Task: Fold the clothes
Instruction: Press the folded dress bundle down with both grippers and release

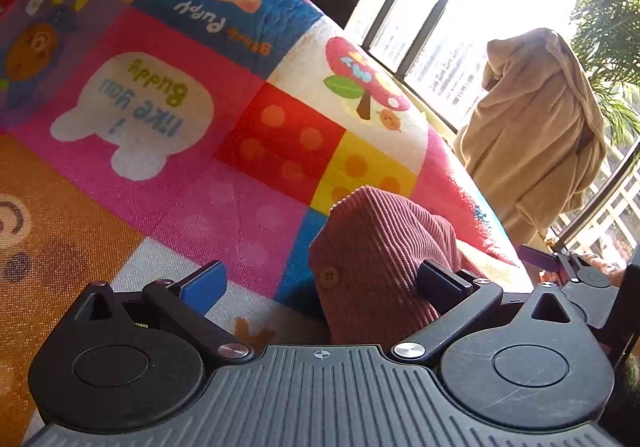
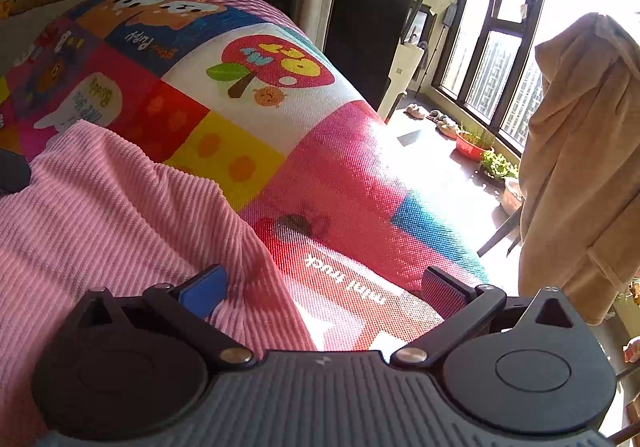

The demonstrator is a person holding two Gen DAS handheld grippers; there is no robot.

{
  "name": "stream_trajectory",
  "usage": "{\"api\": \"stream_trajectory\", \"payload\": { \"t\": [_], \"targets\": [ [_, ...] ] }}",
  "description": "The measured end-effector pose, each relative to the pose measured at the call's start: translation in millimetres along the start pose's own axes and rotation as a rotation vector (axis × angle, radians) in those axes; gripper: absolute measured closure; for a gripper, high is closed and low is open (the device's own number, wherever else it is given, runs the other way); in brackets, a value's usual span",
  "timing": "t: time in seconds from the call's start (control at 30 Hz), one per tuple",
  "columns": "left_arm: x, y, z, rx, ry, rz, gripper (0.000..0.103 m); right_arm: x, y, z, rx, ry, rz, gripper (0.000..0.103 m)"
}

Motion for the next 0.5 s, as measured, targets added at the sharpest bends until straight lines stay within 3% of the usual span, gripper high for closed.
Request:
{"api": "stream_trajectory", "payload": {
  "t": [0.1,0.17,0.33,0.5],
  "targets": [
    [-1.8,3.6,5.8,0.061,0.002,0.059,0.0,5.0,-3.8,-37.2,0.197,0.085,0.027,0.0],
    [-1.4,4.1,14.7,0.053,-0.017,0.056,0.0,2.8,-9.7,-45.9,0.282,0.078,0.02,0.0],
    [1.0,11.2,13.4,0.064,-0.016,0.094,0.0,-15.6,-14.4,-36.7,0.238,0.041,0.009,0.0],
    [15.3,-14.9,-9.2,0.051,0.064,-0.056,0.0,-26.7,-12.2,-31.0,0.239,0.029,0.061,0.0]
  ]
}}
Point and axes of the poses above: each gripper's, at about its wrist camera, not at the fingertips, and z roughly the way its jaws point, y to its right, x to its top, the point moved 1 cm from there along z, roughly the way its jaws point, and after that the axes turned 6 degrees about x, right-handed, at the moved point
